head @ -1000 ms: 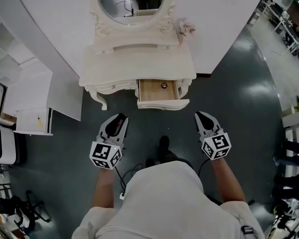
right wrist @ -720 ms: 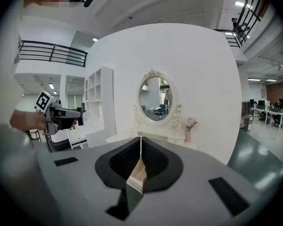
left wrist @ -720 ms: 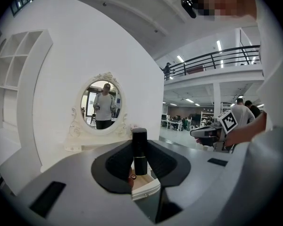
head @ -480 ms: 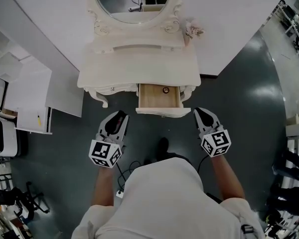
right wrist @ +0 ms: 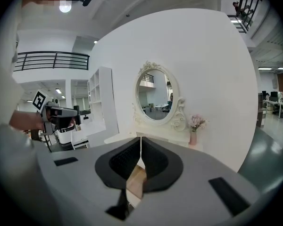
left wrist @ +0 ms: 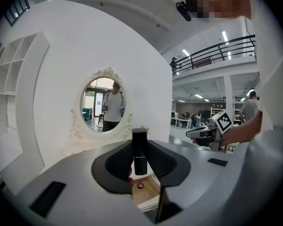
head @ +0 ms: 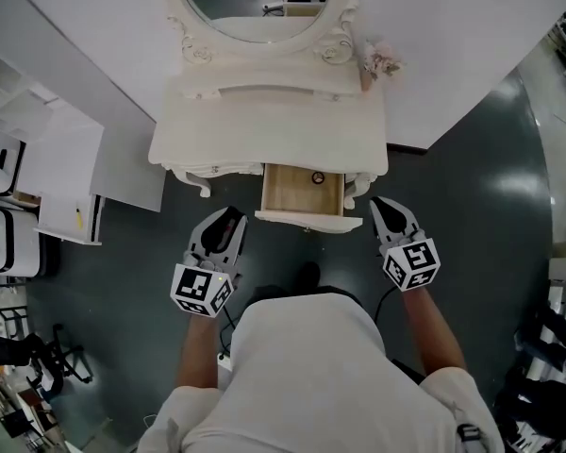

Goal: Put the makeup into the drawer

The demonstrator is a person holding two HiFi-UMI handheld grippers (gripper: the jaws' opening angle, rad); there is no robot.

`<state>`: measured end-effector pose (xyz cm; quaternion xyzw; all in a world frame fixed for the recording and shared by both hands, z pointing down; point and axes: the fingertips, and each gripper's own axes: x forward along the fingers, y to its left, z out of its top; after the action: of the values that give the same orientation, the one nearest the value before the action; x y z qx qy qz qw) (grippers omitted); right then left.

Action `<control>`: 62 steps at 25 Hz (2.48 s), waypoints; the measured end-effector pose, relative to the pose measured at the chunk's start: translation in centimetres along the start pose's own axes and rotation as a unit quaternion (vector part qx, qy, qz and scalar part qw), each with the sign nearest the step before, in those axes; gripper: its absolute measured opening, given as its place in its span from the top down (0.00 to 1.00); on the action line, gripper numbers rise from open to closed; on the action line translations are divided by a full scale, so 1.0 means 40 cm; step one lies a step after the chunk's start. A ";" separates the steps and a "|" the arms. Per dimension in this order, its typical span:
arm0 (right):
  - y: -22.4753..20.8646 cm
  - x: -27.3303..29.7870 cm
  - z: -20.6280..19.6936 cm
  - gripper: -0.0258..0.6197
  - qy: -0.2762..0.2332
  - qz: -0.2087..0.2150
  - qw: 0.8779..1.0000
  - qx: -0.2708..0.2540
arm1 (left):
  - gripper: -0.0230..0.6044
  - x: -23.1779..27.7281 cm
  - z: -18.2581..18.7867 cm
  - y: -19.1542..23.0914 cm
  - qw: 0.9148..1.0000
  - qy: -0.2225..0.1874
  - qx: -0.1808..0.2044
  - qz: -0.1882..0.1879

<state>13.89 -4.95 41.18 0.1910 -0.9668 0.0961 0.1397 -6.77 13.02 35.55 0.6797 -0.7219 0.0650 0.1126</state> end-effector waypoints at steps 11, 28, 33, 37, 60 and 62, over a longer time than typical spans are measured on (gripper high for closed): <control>-0.056 0.060 -0.021 0.92 0.013 -0.007 1.000 0.020 | 0.81 0.091 -0.023 0.029 1.000 0.024 -0.008 -0.007; 0.000 0.212 -0.073 0.92 0.068 -0.066 0.994 0.050 | 0.81 0.288 -0.091 0.201 0.992 0.070 -0.007 -0.109; 0.012 0.257 -0.084 0.91 0.086 -0.083 0.991 0.051 | 0.81 0.355 -0.116 0.239 0.983 0.088 0.020 -0.158; 0.026 0.276 -0.104 0.92 0.105 -0.108 0.987 0.055 | 0.81 0.398 -0.172 0.246 0.970 0.113 0.051 -0.207; -0.048 0.250 -0.376 0.92 0.182 -0.171 0.957 0.145 | 0.81 0.604 -0.723 -0.008 0.863 0.300 0.170 -0.369; -0.063 0.257 -0.409 0.92 0.187 -0.172 0.955 0.155 | 0.81 0.620 -0.796 -0.026 0.852 0.326 0.179 -0.369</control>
<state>9.59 -6.84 60.10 0.3519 -0.8494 0.2534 0.3008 -4.63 -3.17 72.46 0.8446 -0.3156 0.3641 0.2335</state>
